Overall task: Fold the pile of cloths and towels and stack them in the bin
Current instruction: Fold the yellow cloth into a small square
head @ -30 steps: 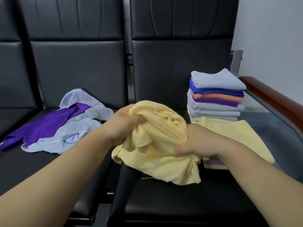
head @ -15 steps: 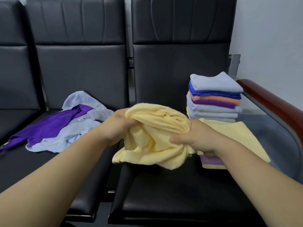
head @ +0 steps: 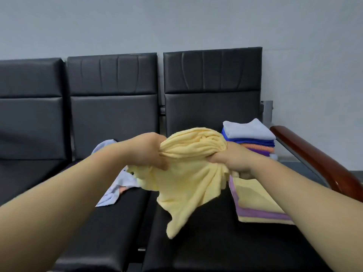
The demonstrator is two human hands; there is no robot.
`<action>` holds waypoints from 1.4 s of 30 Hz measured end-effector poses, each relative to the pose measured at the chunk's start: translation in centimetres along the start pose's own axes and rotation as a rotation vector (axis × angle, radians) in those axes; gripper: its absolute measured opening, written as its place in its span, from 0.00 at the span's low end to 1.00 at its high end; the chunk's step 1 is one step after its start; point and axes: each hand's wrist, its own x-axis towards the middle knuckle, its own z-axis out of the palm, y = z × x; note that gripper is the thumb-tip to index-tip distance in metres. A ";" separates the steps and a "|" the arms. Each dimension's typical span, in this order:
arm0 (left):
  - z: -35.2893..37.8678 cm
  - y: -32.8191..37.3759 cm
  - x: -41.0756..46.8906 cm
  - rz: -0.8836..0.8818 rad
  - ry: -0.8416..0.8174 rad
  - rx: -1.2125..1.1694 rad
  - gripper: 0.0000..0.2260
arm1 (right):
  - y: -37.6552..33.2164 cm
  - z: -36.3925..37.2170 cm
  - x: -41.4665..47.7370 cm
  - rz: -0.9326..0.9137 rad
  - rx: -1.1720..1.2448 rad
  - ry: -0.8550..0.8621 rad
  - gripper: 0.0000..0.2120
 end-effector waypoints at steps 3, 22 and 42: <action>-2.6 0.4 0.5 0.002 0.058 0.127 0.11 | -2.5 -0.7 -0.1 -0.041 -0.114 -0.015 0.16; -3.0 -1.2 2.8 -0.070 0.351 0.178 0.11 | -6.3 -1.7 4.4 -0.165 -0.875 0.381 0.03; 18.3 -8.2 2.9 -0.278 -0.256 -0.377 0.26 | 11.6 7.8 3.5 0.263 -0.576 -0.004 0.33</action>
